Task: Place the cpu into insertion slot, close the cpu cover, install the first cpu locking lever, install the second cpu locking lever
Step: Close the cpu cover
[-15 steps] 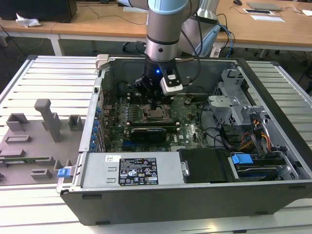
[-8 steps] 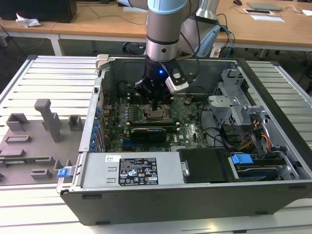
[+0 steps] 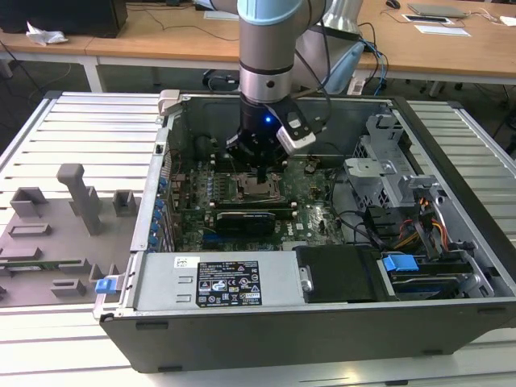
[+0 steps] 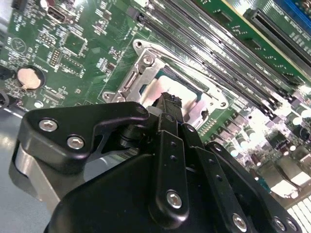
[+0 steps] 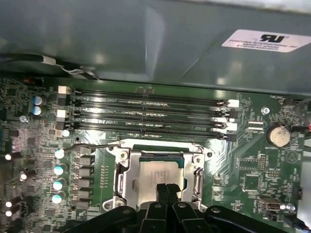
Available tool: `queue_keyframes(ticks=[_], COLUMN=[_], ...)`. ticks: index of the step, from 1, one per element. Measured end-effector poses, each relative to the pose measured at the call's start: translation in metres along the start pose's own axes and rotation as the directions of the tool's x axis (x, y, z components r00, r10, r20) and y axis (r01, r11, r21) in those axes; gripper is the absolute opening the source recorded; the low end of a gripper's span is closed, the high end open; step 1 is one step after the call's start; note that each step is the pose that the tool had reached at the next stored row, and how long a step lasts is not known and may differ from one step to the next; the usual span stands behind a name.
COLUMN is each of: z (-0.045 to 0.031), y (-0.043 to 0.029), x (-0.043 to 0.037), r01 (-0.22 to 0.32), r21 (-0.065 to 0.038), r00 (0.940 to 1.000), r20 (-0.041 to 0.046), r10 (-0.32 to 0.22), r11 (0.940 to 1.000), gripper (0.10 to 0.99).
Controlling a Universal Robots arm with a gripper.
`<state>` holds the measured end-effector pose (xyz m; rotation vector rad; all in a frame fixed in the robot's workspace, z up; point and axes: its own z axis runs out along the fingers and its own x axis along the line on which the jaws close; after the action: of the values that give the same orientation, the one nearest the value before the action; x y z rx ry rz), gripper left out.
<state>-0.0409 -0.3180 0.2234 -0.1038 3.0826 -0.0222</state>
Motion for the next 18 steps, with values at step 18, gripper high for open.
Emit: queue_keyframes(ticks=[18], z=[0.0022], y=[-0.0022], x=[0.0392], r01=[-0.005], r21=[-0.015], r00=[0.9990], r20=[0.0440], r10=[0.005], r11=[0.9999], gripper=[0.106])
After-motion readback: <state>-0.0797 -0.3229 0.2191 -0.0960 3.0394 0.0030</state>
